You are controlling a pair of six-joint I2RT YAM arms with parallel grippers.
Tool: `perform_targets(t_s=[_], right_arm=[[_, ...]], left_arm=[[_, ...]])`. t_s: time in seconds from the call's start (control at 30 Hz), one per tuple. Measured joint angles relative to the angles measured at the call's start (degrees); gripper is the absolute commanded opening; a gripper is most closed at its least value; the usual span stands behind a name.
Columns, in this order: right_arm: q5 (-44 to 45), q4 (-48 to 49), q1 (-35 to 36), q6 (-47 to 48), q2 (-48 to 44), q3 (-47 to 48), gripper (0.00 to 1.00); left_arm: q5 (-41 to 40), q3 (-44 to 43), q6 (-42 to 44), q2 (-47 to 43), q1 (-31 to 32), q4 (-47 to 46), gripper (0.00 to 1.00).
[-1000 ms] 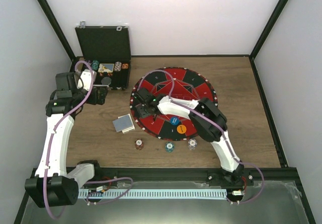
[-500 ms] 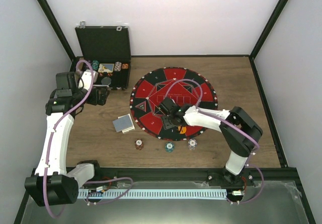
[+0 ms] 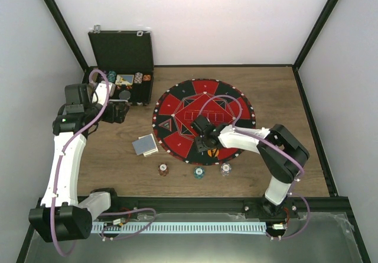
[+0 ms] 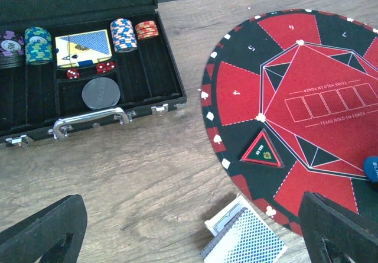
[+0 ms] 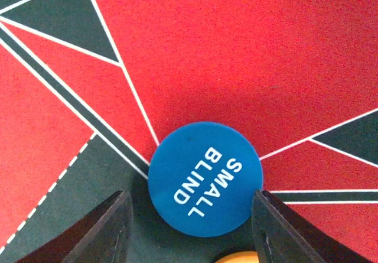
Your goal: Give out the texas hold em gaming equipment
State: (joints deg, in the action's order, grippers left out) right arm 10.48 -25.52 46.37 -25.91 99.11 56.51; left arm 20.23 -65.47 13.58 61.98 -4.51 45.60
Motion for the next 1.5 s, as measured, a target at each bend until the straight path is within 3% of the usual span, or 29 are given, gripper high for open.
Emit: perform_targets(t_s=[0.4,0.53,0.83,1.2,1.33,1.5], right_arm=[[0.1,1.6,-2.0,1.2,0.6,-0.8,0.45],[0.5,1.8,-2.1,2.0,1.3,0.0,0.35],[2.3,1.7,-4.9,4.6,4.9,5.0,0.01],[4.1,1.9,-11.0,9.2,8.9,15.0,0.01],[4.5,2.4,-15.2,10.8,13.5,23.9,0.01],[9.5,1.8,-18.2,14.6,26.7,44.0,0.01]], left_arm=[[-0.1,-0.4,0.0,0.0,0.0,0.1,1.00],[-0.3,-0.8,0.0,0.0,0.0,0.0,1.00],[-1.0,-0.8,0.0,0.0,0.0,0.0,1.00],[-1.4,-0.8,0.0,0.4,0.0,-0.6,1.00],[-1.8,-0.8,0.0,1.3,0.0,-0.8,1.00],[-2.1,-0.8,0.0,2.3,0.0,-1.0,1.00]])
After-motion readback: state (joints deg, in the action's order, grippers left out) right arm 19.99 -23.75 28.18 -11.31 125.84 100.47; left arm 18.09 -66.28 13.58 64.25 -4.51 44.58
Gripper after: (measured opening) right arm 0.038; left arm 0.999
